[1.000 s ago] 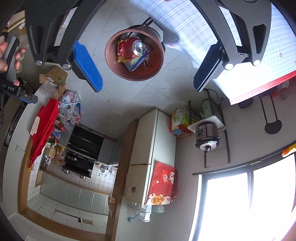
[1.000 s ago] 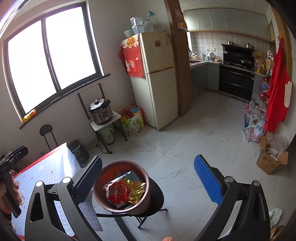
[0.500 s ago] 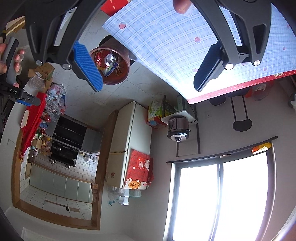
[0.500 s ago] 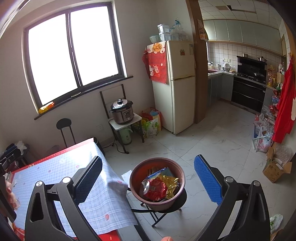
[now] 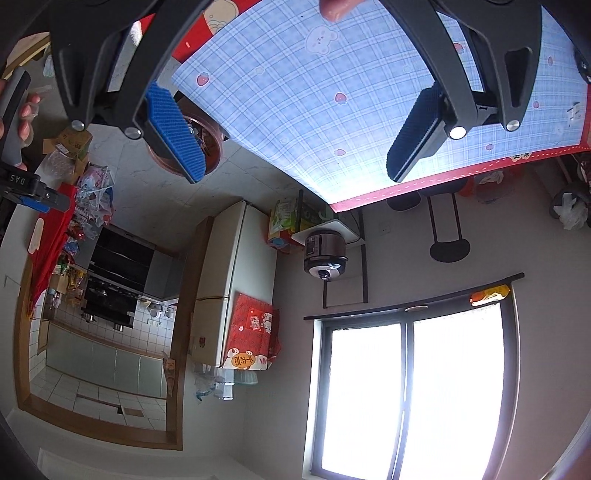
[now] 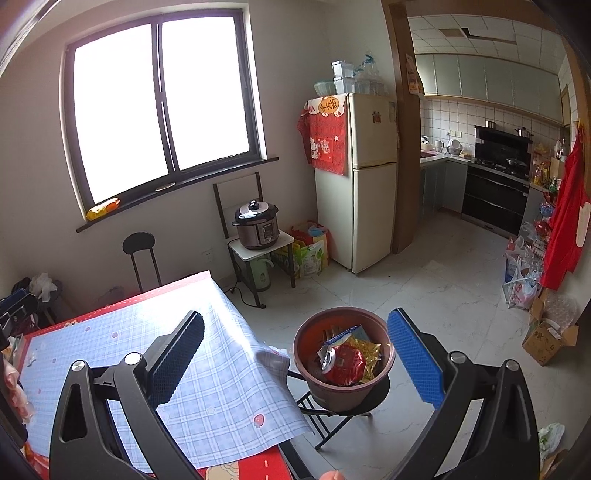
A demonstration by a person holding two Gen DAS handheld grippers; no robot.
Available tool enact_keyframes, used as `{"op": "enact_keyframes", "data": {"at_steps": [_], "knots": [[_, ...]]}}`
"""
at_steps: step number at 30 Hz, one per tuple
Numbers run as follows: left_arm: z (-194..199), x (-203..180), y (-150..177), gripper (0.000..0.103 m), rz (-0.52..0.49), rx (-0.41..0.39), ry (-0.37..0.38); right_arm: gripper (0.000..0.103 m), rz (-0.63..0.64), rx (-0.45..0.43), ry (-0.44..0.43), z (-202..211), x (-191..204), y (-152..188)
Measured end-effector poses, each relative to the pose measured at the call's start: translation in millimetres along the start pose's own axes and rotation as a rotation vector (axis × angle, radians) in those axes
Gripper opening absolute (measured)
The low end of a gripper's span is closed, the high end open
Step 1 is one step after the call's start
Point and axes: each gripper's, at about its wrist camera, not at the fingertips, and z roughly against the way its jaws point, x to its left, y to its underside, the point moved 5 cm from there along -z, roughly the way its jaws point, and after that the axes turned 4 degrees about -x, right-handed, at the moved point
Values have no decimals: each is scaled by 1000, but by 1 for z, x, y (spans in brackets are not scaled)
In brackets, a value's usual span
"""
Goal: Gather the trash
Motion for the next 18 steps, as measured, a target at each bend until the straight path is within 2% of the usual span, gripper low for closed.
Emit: {"op": "enact_keyframes", "data": {"at_steps": [18], "knots": [[8,5,-8,97,-22,-20,37,97,-8,-34,80,19,3,-6]]}}
